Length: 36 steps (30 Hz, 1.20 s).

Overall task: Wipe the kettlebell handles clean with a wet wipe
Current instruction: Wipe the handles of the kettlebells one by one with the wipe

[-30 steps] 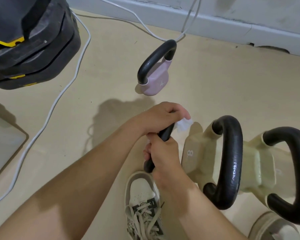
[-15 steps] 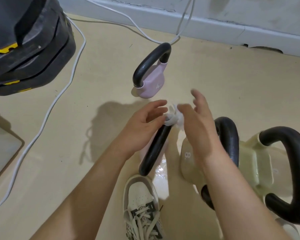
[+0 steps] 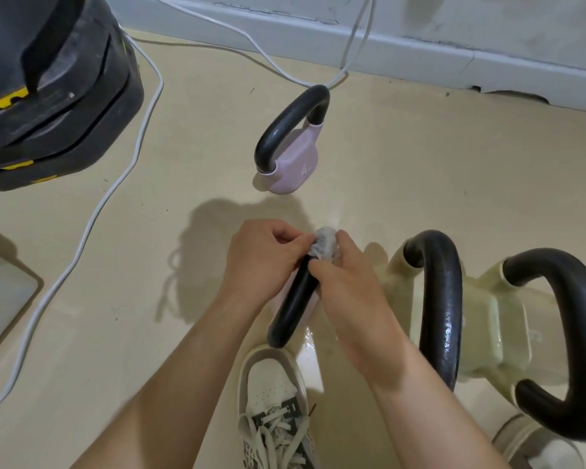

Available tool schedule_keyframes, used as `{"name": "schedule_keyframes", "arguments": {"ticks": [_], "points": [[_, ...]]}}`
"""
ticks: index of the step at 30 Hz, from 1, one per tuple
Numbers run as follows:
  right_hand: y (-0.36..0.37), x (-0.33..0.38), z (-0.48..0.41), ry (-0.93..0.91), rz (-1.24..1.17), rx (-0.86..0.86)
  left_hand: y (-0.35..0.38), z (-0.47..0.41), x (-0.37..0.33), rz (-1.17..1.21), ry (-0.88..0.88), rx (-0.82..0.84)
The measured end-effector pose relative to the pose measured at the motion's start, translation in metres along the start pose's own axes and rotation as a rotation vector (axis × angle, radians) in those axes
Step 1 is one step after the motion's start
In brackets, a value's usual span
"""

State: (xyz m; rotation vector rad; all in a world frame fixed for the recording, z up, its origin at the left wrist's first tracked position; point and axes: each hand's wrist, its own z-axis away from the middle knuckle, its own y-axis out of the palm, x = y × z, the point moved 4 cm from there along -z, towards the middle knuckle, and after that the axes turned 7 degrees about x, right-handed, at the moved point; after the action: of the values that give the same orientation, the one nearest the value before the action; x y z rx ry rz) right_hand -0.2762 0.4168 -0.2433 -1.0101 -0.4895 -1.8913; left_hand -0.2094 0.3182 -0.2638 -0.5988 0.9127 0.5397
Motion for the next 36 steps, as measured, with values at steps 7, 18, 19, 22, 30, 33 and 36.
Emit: {"name": "schedule_keyframes", "arguments": {"ticks": [7, 18, 19, 22, 30, 33, 36], "points": [[-0.013, 0.007, -0.01, 0.13, -0.037, -0.04, -0.009, 0.027, 0.018, -0.026, -0.018, 0.085], [-0.016, 0.03, -0.004, -0.156, 0.198, 0.057, -0.029, 0.043, -0.027, 0.832, 0.106, 0.269], [-0.017, 0.036, -0.002, -0.166, 0.085, 0.112, -0.029, 0.042, -0.036, 0.846, 0.116, 0.287], [-0.022, 0.048, 0.0, -0.114, -0.183, 0.305, -0.031, 0.037, -0.055, 0.744, 0.136, 0.301], [-0.028, 0.058, 0.003, -0.051, -0.286, 0.372, -0.04, 0.025, -0.065, 0.649, 0.114, 0.283], [-0.027, 0.05, -0.008, 0.001, -0.3, 0.203, -0.046, 0.014, -0.056, 0.421, 0.09, 0.152], [-0.027, 0.039, -0.016, 0.026, 0.04, -0.016, -0.059, -0.019, -0.049, 0.166, 0.074, -0.138]]}}
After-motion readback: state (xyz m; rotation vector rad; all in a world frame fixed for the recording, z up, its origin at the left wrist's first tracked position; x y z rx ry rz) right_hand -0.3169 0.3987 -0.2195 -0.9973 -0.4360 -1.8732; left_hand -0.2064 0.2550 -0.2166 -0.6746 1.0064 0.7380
